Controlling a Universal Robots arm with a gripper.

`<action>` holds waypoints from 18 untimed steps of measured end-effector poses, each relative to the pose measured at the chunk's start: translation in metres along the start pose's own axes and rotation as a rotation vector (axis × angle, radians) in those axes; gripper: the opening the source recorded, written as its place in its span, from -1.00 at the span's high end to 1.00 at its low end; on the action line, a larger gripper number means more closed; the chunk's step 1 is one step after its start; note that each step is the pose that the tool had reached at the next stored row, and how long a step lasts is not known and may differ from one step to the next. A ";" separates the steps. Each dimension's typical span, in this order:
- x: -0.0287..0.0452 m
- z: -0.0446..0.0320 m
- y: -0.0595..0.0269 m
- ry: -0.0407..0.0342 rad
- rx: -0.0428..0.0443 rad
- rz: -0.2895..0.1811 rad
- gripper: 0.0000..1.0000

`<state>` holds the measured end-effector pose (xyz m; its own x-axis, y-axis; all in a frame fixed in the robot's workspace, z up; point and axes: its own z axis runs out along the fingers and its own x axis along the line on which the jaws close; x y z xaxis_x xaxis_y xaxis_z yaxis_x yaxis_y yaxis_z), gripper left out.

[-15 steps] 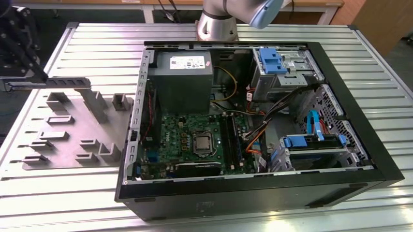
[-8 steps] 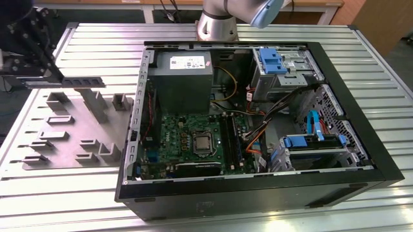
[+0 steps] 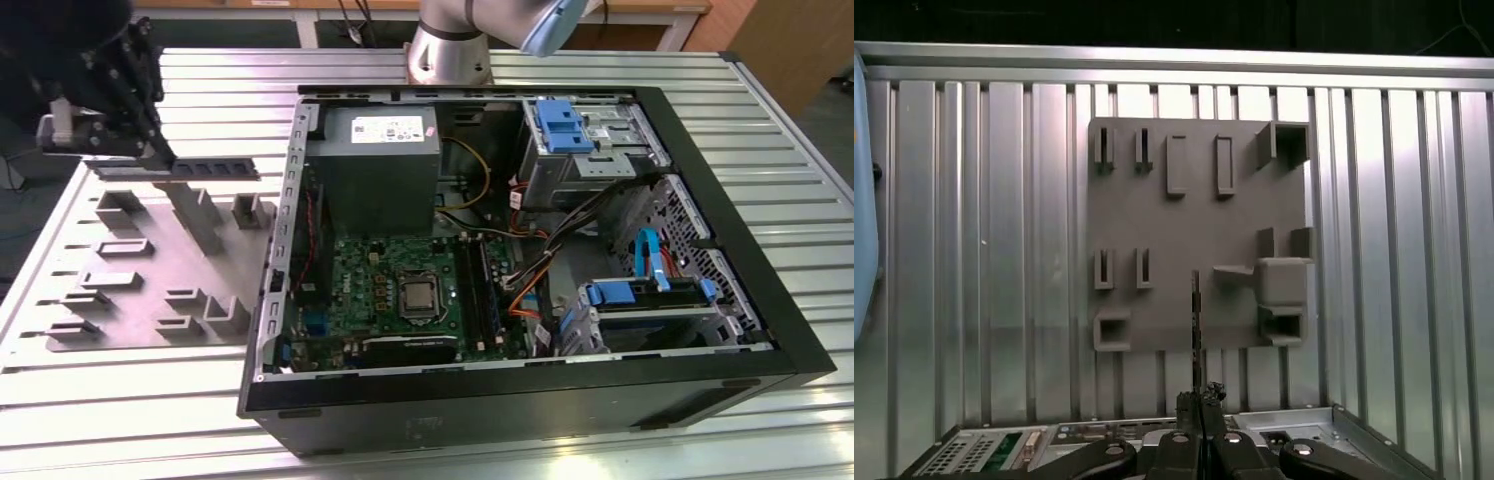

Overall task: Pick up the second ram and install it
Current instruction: 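Pick up the second ram and move it above second insertion slot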

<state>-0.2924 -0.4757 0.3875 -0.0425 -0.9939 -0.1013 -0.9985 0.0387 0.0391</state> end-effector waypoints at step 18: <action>-0.0034 -0.0026 -0.0812 -0.0001 0.0000 0.000 0.76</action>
<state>-0.2111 -0.4757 0.3872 -0.0426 -0.9939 -0.1014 -0.9985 0.0389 0.0391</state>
